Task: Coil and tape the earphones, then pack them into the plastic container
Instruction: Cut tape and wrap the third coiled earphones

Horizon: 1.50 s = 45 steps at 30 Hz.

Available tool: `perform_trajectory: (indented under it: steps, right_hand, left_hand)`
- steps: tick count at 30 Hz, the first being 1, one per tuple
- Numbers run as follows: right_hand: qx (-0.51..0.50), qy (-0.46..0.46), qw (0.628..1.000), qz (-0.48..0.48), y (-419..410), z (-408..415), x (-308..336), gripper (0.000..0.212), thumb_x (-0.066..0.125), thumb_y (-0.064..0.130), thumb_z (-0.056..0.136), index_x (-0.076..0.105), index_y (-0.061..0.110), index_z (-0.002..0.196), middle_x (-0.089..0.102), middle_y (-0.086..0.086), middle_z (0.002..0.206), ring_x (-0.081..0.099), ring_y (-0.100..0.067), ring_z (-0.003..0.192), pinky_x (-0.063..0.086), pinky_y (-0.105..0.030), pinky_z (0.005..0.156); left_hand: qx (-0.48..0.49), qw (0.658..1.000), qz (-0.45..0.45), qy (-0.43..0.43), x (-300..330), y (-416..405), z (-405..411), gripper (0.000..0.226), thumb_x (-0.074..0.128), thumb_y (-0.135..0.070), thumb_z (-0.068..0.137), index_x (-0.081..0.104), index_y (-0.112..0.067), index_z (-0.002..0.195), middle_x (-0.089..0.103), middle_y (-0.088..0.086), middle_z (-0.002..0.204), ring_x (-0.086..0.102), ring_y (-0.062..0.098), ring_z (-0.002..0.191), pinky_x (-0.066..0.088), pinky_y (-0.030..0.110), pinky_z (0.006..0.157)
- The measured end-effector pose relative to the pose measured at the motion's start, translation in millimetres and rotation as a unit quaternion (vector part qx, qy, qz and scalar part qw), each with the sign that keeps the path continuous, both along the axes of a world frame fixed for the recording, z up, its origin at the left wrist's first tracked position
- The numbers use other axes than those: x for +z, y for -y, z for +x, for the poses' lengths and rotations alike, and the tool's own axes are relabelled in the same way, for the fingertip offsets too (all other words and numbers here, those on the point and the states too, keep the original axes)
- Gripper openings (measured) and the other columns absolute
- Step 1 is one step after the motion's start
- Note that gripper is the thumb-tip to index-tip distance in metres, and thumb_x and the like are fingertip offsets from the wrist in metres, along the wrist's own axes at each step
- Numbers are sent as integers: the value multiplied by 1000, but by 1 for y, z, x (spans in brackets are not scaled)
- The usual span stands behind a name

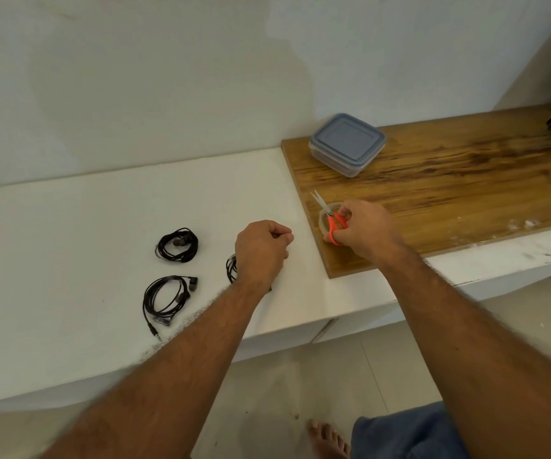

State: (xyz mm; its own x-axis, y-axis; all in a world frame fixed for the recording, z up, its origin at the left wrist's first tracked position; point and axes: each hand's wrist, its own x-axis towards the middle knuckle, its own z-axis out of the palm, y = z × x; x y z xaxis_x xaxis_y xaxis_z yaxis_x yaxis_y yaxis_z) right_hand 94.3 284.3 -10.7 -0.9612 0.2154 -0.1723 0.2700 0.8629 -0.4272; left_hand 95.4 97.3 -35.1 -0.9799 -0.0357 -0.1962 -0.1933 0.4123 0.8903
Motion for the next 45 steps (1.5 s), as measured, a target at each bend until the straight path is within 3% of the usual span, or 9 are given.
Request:
perform_trajectory:
  steps: [6,11,14,18,22,25,29,34,45]
  right_hand:
    - [-29,-23,999,-16,0,2,-2,40,84,43,70,58,22,91,61,5,85,56,-14,80,38,-24,56]
    - [-22,-14,999,-28,2,1,-2,42,84,44,70,58,23,96,62,4,90,59,-16,85,47,-29,65]
    - [-50,-29,990,-126,-4,6,-2,34,85,35,72,62,24,94,67,3,85,67,-16,80,57,-35,68]
    - [-65,-21,955,-288,-12,21,14,31,83,22,76,66,15,100,65,1,72,61,-13,57,52,-30,54]
    - [24,147,925,-351,-16,43,32,22,71,32,88,69,14,100,68,-4,78,55,-13,59,57,-34,63]
    - [58,293,884,-359,-16,55,30,39,59,44,93,65,9,109,66,-4,82,56,-13,63,59,-37,67]
    - [55,354,851,-383,-10,57,26,59,46,54,95,56,4,125,69,-5,95,62,-15,73,58,-33,63]
    - [52,354,824,-438,-8,52,16,71,53,55,82,53,3,130,70,-9,103,66,-18,80,58,-33,65]
    - [28,313,815,-487,3,42,3,63,61,48,78,54,1,119,70,-15,96,69,-22,76,61,-35,71]
  left_hand:
    - [-14,1000,-17,0,7,0,-3,6,70,-20,87,71,-23,83,70,-4,67,64,9,56,56,24,56]
    - [-9,1000,-9,16,10,6,-1,4,69,-18,85,73,-19,85,70,-2,70,64,9,57,55,23,55]
    - [-16,999,10,31,14,7,0,3,70,-15,83,72,-17,83,71,2,73,65,13,59,55,27,56]
    - [-8,995,63,77,19,6,3,6,72,-10,81,73,-9,87,70,6,75,62,12,60,49,22,52]
    - [7,982,140,125,26,5,8,2,71,-4,82,72,-6,82,65,7,69,56,10,53,48,19,47]
    - [28,970,175,168,29,2,9,9,70,-2,83,70,-8,76,66,9,77,54,5,47,47,16,43]
    - [37,960,197,194,32,-1,9,8,69,-3,84,69,-7,77,67,9,81,52,2,43,45,14,41]
    - [43,952,213,215,30,0,6,7,68,-4,86,69,-7,79,68,9,81,52,2,42,44,14,40]
    - [42,945,237,220,28,0,4,7,68,-6,87,69,-8,80,68,9,81,51,2,43,44,14,39]
